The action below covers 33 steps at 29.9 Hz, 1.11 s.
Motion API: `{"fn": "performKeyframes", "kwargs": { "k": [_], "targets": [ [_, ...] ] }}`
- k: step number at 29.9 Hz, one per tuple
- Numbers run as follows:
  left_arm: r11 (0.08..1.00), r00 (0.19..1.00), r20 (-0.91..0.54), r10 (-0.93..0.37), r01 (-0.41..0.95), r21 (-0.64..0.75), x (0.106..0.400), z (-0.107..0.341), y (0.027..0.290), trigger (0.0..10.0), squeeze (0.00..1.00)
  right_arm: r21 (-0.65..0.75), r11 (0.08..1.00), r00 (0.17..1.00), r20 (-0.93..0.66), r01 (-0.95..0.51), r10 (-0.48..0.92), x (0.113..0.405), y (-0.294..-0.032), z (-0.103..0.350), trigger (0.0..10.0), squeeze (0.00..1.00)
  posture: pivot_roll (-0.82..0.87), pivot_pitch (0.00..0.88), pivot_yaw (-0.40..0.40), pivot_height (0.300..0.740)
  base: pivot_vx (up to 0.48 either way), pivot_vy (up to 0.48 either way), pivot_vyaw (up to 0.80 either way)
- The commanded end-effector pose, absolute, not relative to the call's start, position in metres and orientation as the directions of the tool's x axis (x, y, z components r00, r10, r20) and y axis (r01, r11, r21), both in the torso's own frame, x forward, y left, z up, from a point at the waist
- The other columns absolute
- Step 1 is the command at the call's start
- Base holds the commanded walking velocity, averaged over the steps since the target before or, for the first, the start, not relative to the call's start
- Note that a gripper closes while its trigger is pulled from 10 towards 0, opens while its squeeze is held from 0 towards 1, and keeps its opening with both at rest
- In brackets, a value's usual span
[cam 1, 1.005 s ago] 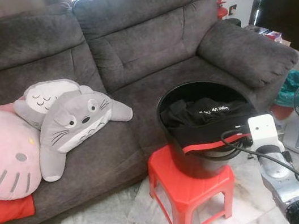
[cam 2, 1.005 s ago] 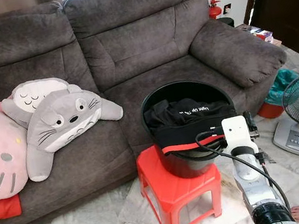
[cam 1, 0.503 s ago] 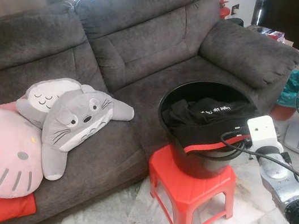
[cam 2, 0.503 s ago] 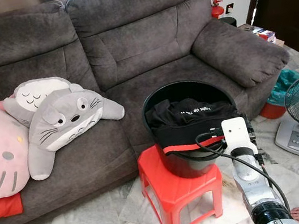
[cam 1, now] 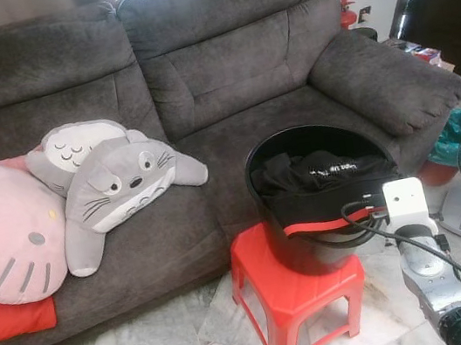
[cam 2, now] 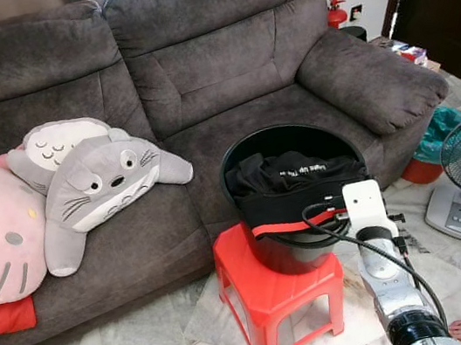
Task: Hang hanger
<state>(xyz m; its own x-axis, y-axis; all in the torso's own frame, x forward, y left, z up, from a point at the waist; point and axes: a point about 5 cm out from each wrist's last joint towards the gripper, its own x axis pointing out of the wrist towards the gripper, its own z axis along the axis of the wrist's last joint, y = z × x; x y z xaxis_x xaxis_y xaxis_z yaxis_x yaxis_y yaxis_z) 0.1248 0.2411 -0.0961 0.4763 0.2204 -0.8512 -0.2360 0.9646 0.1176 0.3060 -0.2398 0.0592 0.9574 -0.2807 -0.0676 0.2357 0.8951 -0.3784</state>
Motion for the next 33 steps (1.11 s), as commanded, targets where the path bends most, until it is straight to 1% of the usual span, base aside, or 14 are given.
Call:
{"fn": "performKeyframes", "kwargs": {
  "k": [1,9,15,19,21,23,25,33],
  "targets": [
    [0.964,0.467,-0.852,0.236,-0.220,0.147,0.121,-0.096,0.247,10.0,0.00,-0.381,0.896,0.963,-0.051,0.227,-0.265,0.311,-0.234,0.063,0.0,0.00,-0.24,0.000,0.070,0.740,0.000,0.000,0.00],
    [0.964,0.467,-0.852,0.237,-0.219,0.149,0.121,-0.096,0.248,10.0,0.00,-0.381,0.897,0.969,-0.015,0.224,-0.248,0.317,-0.229,0.073,0.0,0.00,-0.24,0.000,0.073,0.740,0.000,0.000,0.00],
    [0.964,0.466,-0.852,0.240,-0.220,0.151,0.120,-0.095,0.249,10.0,0.00,-0.365,0.911,0.981,0.043,0.193,-0.191,0.328,-0.216,0.090,0.0,0.00,-0.24,0.000,0.075,0.740,0.000,0.000,0.00],
    [0.964,0.466,-0.852,0.240,-0.220,0.151,0.120,-0.095,0.249,10.0,0.00,-0.365,0.911,0.981,0.044,0.193,-0.190,0.329,-0.216,0.090,0.0,0.00,-0.24,0.000,0.075,0.740,0.000,0.000,0.00],
    [0.963,0.465,-0.852,0.241,-0.222,0.151,0.120,-0.096,0.249,10.0,0.00,-0.327,0.927,0.983,0.091,0.182,-0.161,0.336,-0.206,0.105,0.0,0.00,-0.24,0.000,0.075,0.740,0.000,0.000,0.00],
    [0.963,0.465,-0.852,0.241,-0.222,0.151,0.120,-0.096,0.249,10.0,0.00,-0.322,0.929,0.983,0.096,0.180,-0.157,0.336,-0.205,0.107,0.0,0.00,-0.24,0.000,0.075,0.740,0.000,0.000,0.00],
    [0.964,0.464,-0.854,0.238,-0.218,0.150,0.120,-0.096,0.249,10.0,0.00,-0.292,0.950,0.988,0.136,0.115,-0.078,0.342,-0.191,0.123,0.0,0.00,-0.24,0.000,0.076,0.740,0.000,0.000,0.00],
    [0.964,0.464,-0.854,0.237,-0.219,0.149,0.120,-0.096,0.248,10.0,0.00,-0.261,0.964,0.980,0.198,0.057,-0.005,0.344,-0.175,0.147,0.0,0.00,-0.24,0.000,0.076,0.740,0.000,0.000,0.00]
  ]
}}
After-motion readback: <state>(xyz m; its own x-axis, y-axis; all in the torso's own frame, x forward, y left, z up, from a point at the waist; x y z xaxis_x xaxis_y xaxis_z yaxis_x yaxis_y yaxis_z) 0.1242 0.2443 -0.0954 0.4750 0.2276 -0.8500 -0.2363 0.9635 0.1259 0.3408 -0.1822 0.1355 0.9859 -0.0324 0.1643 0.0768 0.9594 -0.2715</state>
